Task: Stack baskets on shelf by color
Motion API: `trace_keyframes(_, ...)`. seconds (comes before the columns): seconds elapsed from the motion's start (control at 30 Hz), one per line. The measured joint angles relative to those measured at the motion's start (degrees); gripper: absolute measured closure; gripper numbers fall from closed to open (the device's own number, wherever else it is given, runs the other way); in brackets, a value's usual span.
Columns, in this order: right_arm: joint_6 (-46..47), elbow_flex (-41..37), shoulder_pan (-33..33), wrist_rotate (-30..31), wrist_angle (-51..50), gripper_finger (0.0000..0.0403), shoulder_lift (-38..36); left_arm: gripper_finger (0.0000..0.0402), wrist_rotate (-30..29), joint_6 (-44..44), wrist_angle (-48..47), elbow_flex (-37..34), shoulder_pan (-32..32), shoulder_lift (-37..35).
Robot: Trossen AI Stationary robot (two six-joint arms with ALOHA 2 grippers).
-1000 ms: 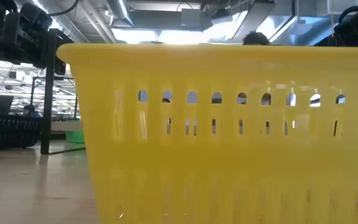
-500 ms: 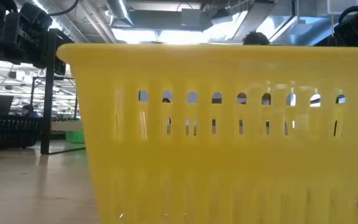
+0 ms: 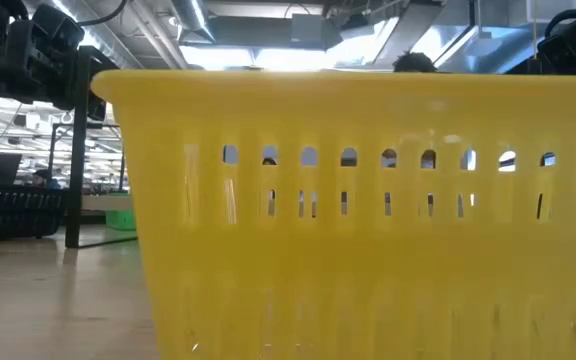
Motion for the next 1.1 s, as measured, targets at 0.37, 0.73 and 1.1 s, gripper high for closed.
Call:
trace_keyframes(0.37,-19.6,0.0,0.0,3.5,0.3,0.0397,0.0,0.0401,0.0,0.0,0.0,0.0,0.0,0.0)
trace_keyframes(0.73,-19.2,0.0,0.0,-14.7,1.6,0.0397,0.0,0.0401,0.0,0.0,0.0,0.0,0.0,0.0)
trace_keyframes(1.1,-19.0,0.0,0.0,-16.5,1.8,0.0397,0.0,0.0401,-1.7,1.6,1.1,0.0,0.0,0.0)
